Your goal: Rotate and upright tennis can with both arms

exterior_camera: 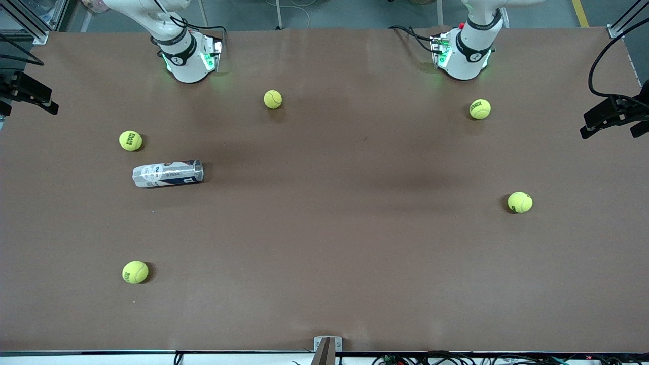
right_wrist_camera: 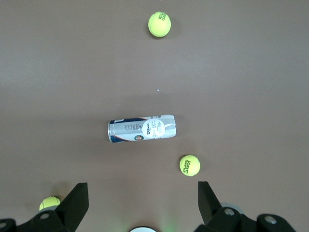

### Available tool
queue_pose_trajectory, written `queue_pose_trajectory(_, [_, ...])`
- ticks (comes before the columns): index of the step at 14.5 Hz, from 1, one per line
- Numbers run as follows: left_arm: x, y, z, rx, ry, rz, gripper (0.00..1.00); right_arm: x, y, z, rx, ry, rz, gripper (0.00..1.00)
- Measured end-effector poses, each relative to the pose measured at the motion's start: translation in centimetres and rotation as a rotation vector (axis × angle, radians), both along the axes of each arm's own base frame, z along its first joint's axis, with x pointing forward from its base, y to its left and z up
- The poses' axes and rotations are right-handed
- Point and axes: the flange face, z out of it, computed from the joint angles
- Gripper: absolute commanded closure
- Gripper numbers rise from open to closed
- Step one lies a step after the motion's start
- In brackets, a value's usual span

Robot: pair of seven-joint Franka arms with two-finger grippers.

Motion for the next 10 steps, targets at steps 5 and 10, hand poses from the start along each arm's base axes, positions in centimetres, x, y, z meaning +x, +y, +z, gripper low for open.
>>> queue_pose_trajectory(5, [0.00,-0.08,0.00,0.000,0.000,-0.001,0.00,0.08,-0.02,-0.03,-0.002,-0.009,0.006,0.00])
queue_pose_trajectory(10, [0.00,-0.11,0.00,0.000,0.000,-0.002,0.00,-0.06,0.03,-0.27,-0.002,0.007,0.010,0.00])
